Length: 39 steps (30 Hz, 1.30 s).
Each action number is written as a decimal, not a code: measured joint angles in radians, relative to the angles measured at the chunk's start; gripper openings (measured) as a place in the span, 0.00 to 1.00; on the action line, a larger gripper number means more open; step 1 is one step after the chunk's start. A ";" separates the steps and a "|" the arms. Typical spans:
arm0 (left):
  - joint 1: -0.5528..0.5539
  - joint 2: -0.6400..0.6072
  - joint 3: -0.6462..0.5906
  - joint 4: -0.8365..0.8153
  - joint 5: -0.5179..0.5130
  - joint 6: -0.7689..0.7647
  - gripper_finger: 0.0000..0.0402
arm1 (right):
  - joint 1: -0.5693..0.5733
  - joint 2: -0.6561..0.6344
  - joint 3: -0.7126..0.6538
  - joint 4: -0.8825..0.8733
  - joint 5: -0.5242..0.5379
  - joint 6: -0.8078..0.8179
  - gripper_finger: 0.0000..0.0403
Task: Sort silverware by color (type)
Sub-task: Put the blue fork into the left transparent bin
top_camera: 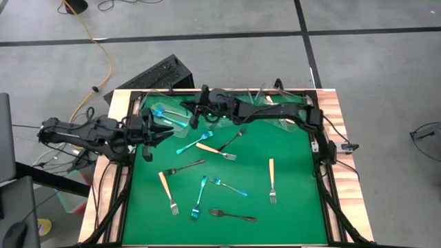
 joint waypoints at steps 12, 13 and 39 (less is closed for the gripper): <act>-0.002 -0.012 0.000 -0.021 0.002 0.042 0.17 | -0.021 0.317 0.433 -0.134 -0.035 0.006 0.06; -0.002 -0.012 0.000 -0.025 0.001 0.042 0.17 | -0.022 0.343 0.469 -0.165 -0.035 0.015 0.06; -0.002 -0.012 0.000 -0.088 -0.035 0.024 0.17 | -0.053 0.500 0.648 -0.474 -0.010 0.080 0.08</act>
